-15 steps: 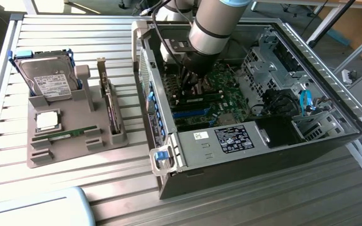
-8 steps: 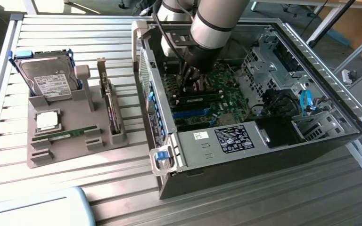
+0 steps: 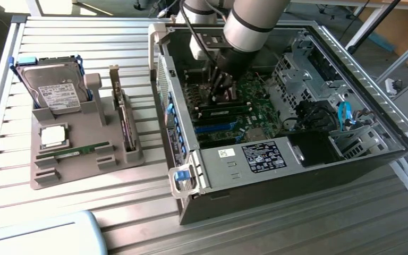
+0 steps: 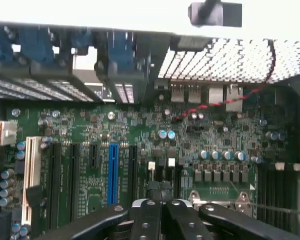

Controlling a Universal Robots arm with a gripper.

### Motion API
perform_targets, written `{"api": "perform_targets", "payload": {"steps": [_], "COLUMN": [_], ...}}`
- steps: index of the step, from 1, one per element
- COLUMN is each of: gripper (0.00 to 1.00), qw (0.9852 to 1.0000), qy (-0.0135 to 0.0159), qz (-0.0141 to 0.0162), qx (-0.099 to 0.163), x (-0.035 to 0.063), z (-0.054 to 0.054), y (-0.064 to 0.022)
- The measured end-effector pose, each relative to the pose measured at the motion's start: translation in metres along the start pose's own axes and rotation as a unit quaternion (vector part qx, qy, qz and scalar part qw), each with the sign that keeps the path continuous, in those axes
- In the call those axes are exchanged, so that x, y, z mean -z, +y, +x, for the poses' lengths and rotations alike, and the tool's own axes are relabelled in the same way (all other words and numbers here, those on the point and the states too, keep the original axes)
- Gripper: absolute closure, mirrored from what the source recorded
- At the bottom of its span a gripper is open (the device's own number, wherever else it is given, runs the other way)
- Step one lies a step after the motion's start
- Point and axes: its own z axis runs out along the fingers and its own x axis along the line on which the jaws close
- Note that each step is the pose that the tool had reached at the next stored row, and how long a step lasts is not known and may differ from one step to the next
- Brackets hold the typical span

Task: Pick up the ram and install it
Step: 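Press down the ram until it locks into place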

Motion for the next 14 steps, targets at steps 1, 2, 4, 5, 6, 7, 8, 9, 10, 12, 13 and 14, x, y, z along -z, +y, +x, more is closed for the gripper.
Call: {"api": "perform_targets", "payload": {"steps": [1, 2, 4, 5, 6, 7, 8, 9, 10, 12, 13, 14], "gripper": [0.89, 0.89, 0.89, 0.89, 0.89, 0.89, 0.89, 0.89, 0.89, 0.89, 0.89, 0.89], "qw": [1.0, 1.0, 1.0, 1.0, 1.0, 1.0, 1.0, 1.0, 1.0, 1.0, 1.0, 1.0], "qy": [-0.0006, -0.0013, -0.0017, -0.002, -0.0027, -0.0032, -0.0036, -0.0036, -0.0036, -0.0037, -0.0037, -0.0043], "qz": [-0.0015, -0.003, -0.0045, -0.0049, -0.0053, -0.0054, -0.0054, -0.0054, -0.0055, -0.0055, -0.0055, -0.0055], "qx": [0.0, 0.0, 0.0, 0.0, 0.0, 0.0, 0.0, 0.0, 0.0, 0.0, 0.0, 0.0], "x": [0.0003, 0.0007, 0.0017, 0.0021, 0.0025, 0.0032, 0.0043, 0.0059, 0.0075, 0.0137, 0.0179, 0.0205], "z": [0.0, 0.0, 0.001, 0.001, 0.001, 0.001, 0.001, 0.001, 0.001, 0.0, 0.0, 0.0], "y": [-0.0041, -0.0087, -0.0176, -0.0211, -0.0246, -0.027, -0.0289, -0.0305, -0.032, -0.0356, -0.0364, -0.0374]}}
